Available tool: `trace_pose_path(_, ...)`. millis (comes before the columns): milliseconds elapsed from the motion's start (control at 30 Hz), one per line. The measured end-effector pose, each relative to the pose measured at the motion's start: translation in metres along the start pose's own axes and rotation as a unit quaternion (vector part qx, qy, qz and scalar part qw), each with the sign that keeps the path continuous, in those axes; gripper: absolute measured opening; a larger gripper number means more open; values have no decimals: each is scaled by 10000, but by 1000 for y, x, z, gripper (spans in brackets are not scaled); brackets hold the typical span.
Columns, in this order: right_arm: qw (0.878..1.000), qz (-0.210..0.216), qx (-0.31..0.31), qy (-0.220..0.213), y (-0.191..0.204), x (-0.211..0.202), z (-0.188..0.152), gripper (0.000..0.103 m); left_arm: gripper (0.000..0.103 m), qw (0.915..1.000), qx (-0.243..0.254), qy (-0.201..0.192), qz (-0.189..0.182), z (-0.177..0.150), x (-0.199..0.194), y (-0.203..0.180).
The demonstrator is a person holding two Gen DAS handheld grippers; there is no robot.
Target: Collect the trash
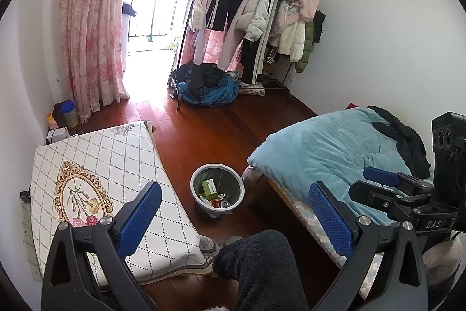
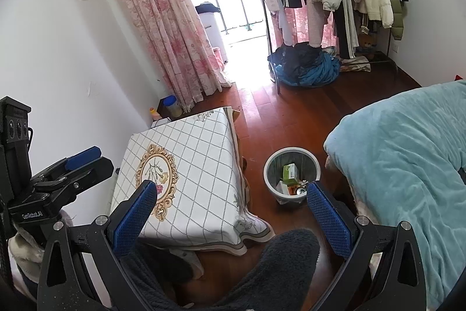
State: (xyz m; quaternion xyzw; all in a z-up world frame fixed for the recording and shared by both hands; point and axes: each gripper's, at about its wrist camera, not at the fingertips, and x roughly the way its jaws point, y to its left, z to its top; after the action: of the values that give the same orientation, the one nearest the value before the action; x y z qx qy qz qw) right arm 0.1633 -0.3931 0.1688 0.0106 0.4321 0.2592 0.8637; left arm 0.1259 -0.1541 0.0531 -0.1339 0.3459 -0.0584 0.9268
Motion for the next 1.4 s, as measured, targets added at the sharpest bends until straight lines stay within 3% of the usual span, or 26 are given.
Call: trace_pose_path(1400,10000,10,-50,17,-2,-12,10,103,103,9999,55,-20,-158,2,-4,-9)
